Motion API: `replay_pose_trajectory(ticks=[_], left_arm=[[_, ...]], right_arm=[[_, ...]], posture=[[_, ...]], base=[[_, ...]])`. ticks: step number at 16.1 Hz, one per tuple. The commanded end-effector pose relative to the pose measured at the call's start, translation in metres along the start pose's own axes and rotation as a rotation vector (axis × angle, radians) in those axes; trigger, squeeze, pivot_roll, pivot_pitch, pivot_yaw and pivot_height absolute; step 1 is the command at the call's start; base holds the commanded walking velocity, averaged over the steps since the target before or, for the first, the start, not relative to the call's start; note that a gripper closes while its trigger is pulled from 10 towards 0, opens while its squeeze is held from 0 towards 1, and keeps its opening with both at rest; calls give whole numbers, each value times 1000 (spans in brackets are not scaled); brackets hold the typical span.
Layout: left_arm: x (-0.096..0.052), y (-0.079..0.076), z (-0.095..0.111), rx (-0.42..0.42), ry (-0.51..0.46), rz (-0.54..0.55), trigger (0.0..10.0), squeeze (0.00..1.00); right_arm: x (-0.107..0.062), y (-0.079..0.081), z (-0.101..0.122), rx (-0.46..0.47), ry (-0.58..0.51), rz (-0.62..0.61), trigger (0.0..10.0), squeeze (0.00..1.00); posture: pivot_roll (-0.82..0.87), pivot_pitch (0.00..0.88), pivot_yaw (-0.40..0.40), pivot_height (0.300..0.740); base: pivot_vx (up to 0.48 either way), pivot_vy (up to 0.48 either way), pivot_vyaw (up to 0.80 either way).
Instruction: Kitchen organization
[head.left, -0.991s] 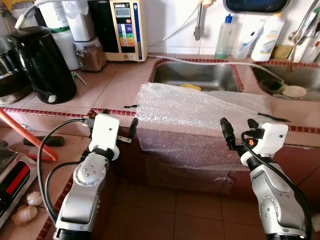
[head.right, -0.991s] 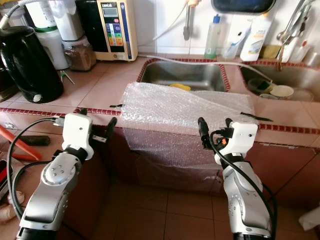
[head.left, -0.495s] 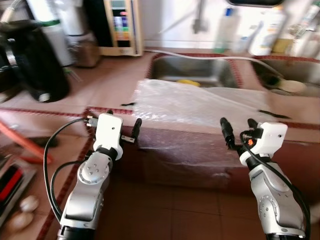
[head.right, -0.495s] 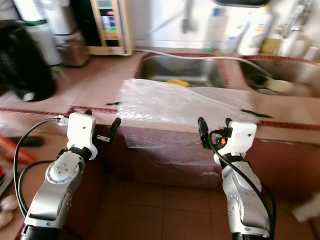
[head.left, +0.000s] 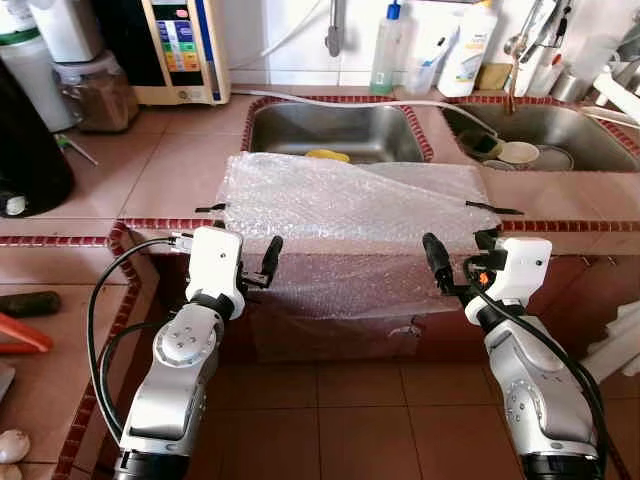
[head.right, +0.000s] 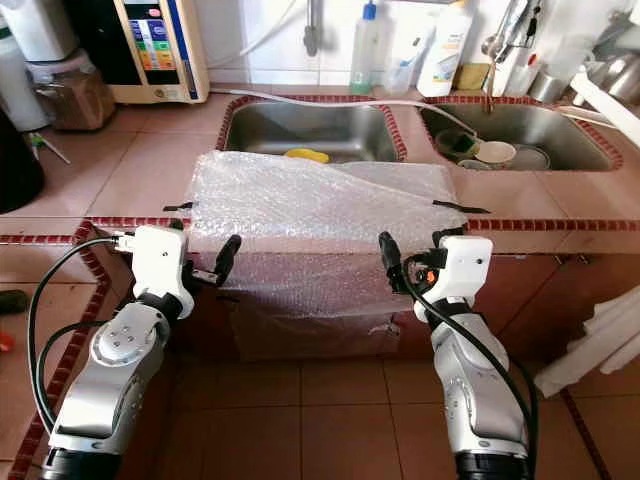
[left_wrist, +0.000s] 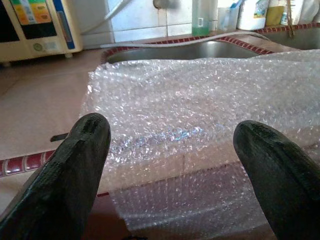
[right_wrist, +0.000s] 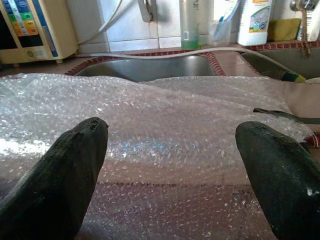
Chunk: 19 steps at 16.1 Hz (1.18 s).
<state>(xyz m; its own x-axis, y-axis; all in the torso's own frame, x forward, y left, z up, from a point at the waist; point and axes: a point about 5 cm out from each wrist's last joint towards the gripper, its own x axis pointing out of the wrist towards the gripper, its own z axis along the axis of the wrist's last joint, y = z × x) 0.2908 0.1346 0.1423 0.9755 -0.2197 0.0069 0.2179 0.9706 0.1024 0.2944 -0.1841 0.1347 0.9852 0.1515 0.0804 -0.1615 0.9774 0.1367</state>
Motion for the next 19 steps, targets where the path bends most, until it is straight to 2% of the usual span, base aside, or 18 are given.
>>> replay_pose_trajectory(ticks=[1, 3, 8, 13, 19], left_arm=[[0, 1, 0, -1, 10, -24, 10000, 0], [0, 0, -2, 8, 13, -59, 10000, 0], [5, 2, -1, 2, 18, -67, 10000, 0], [7, 1, 1, 11, 20, -108, 10000, 0], [5, -1, -5, 11, 38, -122, 10000, 0]], right_arm=[[2, 1, 4, 4, -21, -13, 10000, 173], [-1, 4, 3, 1, -20, -10, 10000, 173], [-4, 2, 0, -1, -19, -32, 10000, 173], [-5, 5, -4, 12, -24, -54, 10000, 176], [-1, -2, -5, -30, -7, -80, 10000, 180]], posture=[[-18, 35, 13, 740], [-34, 37, 16, 740], [-37, 40, 40, 740], [-33, 41, 63, 740], [-39, 27, 55, 740]], base=[[0, 0, 0], [0, 0, 0], [0, 0, 0], [0, -248, 0], [0, -259, 0]])
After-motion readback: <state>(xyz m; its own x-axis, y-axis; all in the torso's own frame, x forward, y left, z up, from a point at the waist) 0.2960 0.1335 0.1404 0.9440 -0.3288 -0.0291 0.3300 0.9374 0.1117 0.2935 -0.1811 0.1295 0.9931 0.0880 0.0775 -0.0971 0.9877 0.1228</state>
